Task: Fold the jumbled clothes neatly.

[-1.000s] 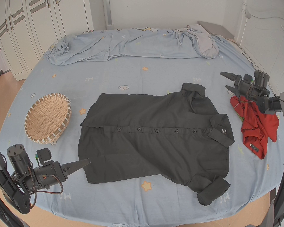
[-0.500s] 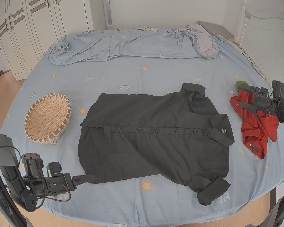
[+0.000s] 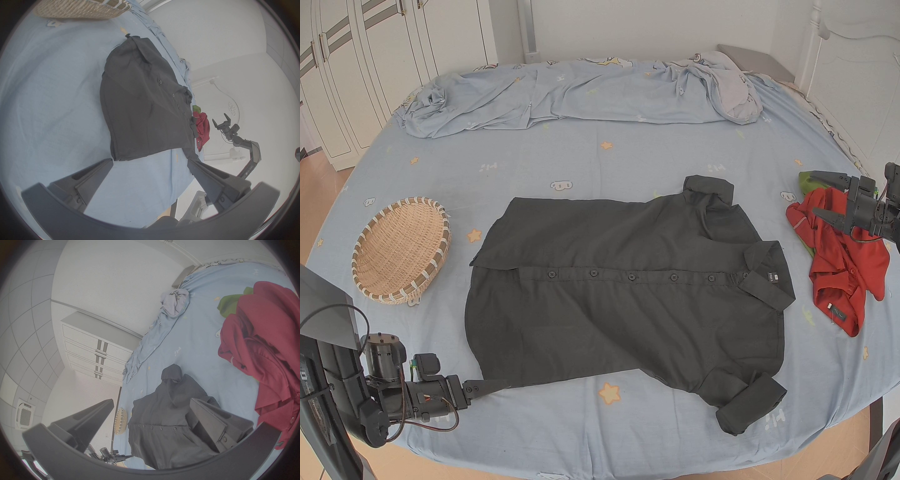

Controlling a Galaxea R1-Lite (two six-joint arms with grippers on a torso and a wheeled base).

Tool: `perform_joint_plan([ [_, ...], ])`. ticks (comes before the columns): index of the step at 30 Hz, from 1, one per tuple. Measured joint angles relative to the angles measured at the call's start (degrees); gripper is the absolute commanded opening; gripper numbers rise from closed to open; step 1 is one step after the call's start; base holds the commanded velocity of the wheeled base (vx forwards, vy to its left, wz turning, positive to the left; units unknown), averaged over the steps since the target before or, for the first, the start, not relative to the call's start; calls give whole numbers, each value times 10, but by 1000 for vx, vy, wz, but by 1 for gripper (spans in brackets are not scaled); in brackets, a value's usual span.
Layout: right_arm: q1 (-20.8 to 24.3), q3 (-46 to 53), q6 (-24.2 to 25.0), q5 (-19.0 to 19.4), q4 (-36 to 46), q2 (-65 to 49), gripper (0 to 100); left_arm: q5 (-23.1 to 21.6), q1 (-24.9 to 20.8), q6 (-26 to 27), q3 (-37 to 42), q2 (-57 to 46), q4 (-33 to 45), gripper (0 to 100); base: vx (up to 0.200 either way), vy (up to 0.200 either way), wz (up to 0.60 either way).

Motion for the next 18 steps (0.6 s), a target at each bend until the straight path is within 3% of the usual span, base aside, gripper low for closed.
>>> perform_joint_plan([
  [15, 2, 2, 0, 0, 0, -2, 100, -1, -16, -6, 0, 11, -33, 100, 0, 0, 0],
  [16, 2, 2, 0, 0, 0, -2, 100, -1, -16, -6, 0, 13, -33, 0, 0, 0, 0],
  [18, 2, 2, 0, 0, 0, -2, 100, -1, -18, -6, 0, 16, -33, 0, 0, 0, 0],
])
